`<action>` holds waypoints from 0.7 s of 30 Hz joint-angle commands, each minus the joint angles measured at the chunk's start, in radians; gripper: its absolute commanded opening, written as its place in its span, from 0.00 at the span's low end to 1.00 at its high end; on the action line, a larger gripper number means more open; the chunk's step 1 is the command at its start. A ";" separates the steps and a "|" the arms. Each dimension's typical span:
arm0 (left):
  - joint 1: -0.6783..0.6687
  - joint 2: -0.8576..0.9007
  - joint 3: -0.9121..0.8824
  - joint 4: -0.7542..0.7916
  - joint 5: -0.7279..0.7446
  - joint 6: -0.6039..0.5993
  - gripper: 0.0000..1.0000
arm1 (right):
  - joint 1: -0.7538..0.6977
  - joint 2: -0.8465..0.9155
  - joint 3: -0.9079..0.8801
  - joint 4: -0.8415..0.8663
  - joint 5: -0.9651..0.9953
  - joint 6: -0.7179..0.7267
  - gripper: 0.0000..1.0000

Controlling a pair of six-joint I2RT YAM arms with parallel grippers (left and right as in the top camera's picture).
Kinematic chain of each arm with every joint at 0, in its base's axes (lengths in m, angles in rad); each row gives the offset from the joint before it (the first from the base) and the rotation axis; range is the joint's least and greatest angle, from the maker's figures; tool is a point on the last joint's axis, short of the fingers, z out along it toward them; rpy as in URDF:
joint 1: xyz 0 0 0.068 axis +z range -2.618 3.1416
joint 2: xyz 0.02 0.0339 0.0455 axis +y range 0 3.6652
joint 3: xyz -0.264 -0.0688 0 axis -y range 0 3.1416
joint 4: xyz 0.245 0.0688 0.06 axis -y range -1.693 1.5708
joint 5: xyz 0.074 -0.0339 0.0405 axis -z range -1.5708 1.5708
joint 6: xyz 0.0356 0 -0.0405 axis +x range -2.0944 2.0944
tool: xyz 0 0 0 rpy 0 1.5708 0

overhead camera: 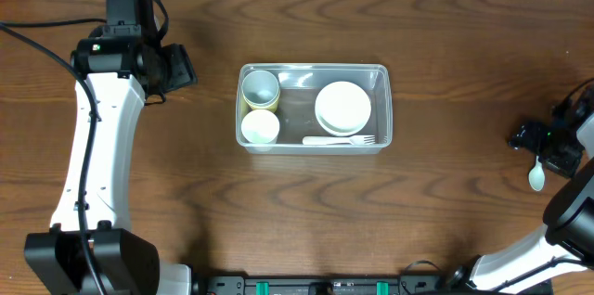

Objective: Pack container
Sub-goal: 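Move the right gripper to the light-green spoon and grasp its handle, then carry the green spoon into the container beside the fork and release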

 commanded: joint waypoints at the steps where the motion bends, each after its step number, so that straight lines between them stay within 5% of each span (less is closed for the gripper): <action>1: 0.002 0.005 -0.003 -0.002 0.003 -0.009 0.69 | -0.005 0.011 -0.022 0.005 -0.016 -0.008 0.87; 14: 0.002 0.005 -0.003 -0.002 0.003 -0.009 0.69 | -0.005 0.011 -0.022 0.014 -0.034 0.002 0.39; 21: 0.002 0.005 -0.003 -0.002 0.003 -0.009 0.69 | -0.004 0.011 -0.022 0.017 -0.034 0.019 0.33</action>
